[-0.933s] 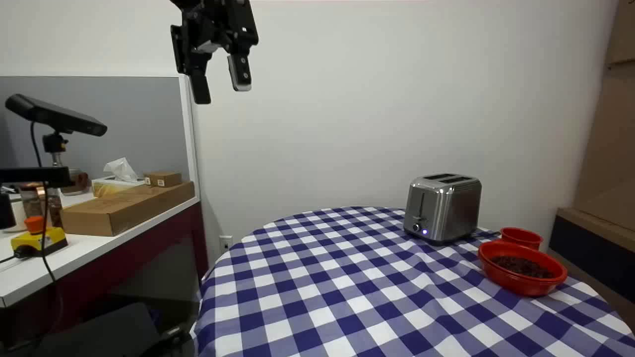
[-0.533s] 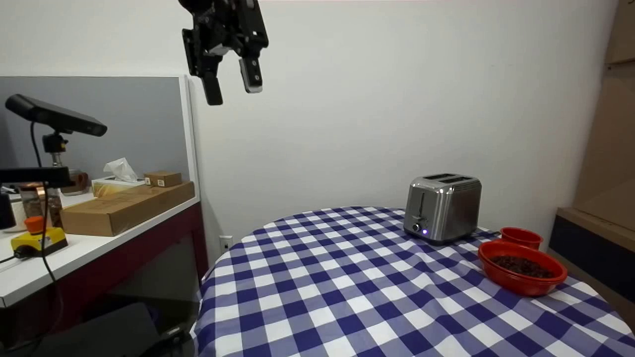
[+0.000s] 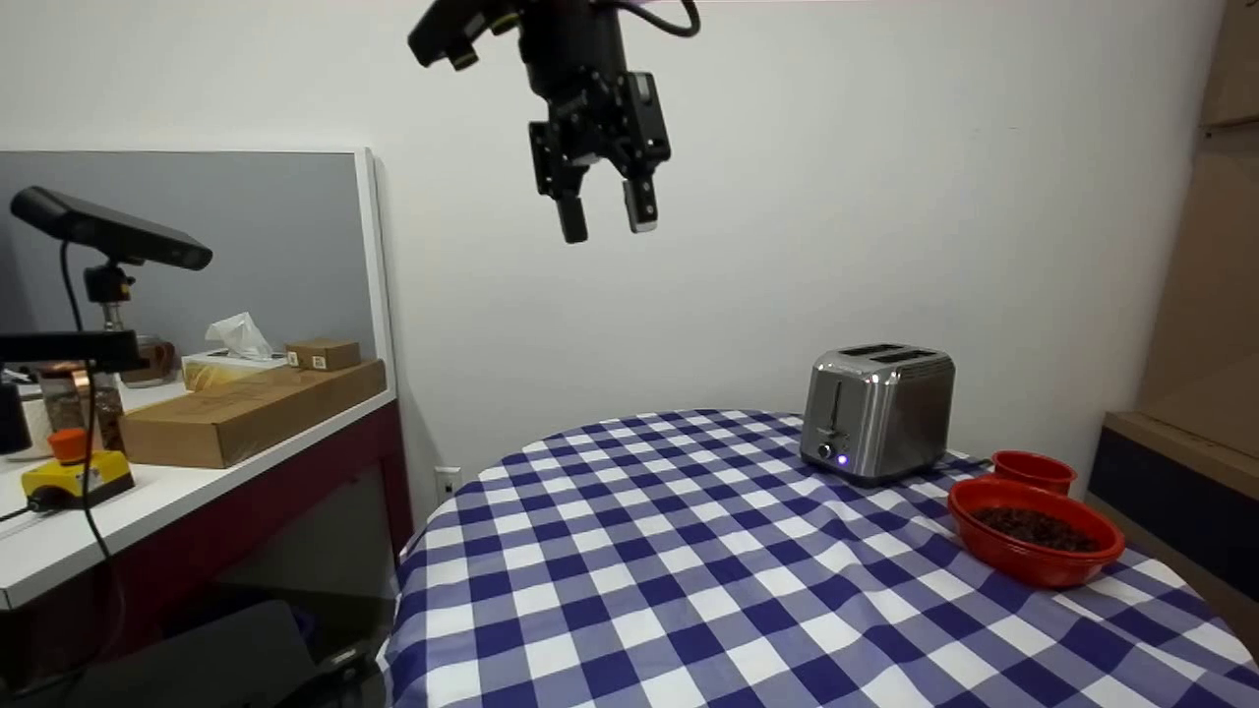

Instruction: Turn off the toaster

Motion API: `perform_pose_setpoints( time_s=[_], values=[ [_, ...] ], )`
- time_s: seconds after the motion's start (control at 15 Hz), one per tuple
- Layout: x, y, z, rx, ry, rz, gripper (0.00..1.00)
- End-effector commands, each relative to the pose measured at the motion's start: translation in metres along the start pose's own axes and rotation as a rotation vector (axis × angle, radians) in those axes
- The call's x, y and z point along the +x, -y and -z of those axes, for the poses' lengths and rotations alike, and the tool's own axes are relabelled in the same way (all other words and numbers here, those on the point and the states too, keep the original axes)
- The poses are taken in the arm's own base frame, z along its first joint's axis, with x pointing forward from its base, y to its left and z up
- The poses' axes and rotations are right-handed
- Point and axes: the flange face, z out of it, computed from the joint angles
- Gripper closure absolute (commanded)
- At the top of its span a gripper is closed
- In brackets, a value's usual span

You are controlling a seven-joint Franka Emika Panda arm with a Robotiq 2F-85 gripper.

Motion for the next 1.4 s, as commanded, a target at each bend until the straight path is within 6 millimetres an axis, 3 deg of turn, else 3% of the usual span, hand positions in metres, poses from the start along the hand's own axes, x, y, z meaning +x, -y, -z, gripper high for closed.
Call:
perform_pose_setpoints(
  time_s=[0.0,0.33,0.73,1.0,1.33],
  values=[
    [0.071,0.003,-0.029,-0.056,0.029,-0.065,0.00],
    [0.155,0.005,-0.084,-0.160,0.004,-0.093,0.00],
    [0.231,0.035,-0.139,-0.101,-0.094,-0.169,0.00],
    [0.265,0.053,-0.172,-0.064,-0.184,-0.182,0.00],
    [0.284,0.056,-0.216,-0.107,-0.235,-0.149,0.00]
  ],
)
